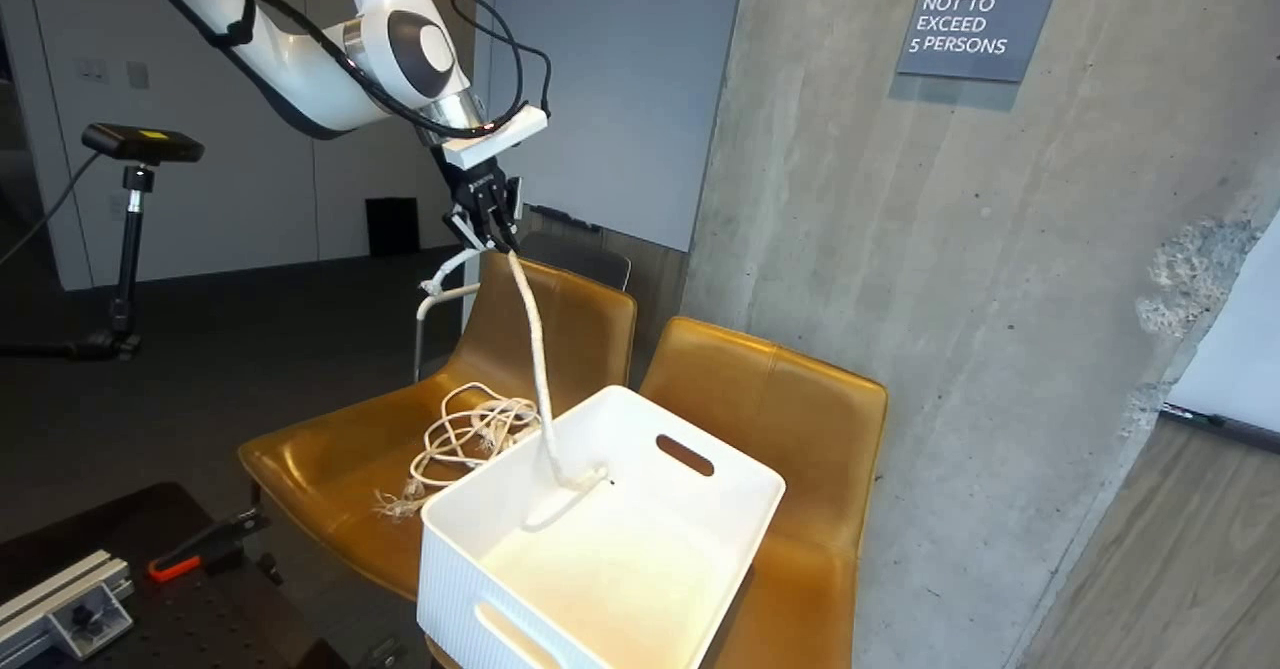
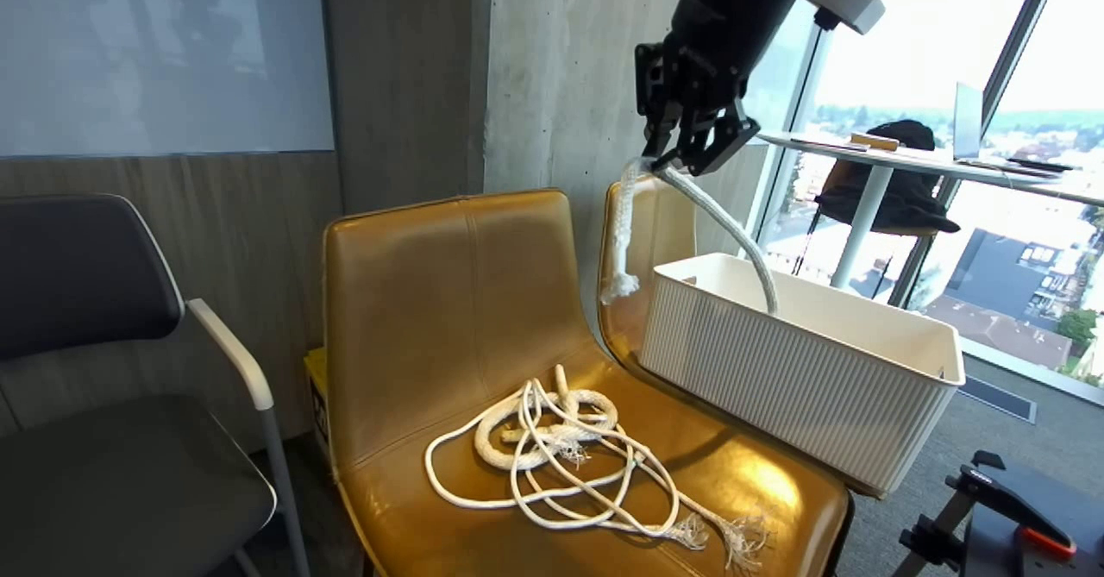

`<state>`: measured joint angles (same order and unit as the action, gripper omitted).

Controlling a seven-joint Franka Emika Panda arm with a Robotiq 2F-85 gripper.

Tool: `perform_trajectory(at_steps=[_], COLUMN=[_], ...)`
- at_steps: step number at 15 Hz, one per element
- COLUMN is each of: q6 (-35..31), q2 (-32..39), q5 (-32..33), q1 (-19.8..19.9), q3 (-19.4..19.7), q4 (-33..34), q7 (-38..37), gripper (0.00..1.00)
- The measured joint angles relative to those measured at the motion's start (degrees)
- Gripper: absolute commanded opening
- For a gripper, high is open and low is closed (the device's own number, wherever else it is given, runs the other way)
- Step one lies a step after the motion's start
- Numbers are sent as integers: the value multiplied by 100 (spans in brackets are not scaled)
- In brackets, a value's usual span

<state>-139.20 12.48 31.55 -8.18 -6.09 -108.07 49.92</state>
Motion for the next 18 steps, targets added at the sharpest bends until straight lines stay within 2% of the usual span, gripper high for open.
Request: perform_trajectory(at_steps=[6, 18], q6=[467, 1248], q2=[472, 2273], q5=[91, 109], q1=[-539, -1620], q3=[-226, -280], q4=[1152, 3640], q7=[-58, -47], gripper=[3, 3])
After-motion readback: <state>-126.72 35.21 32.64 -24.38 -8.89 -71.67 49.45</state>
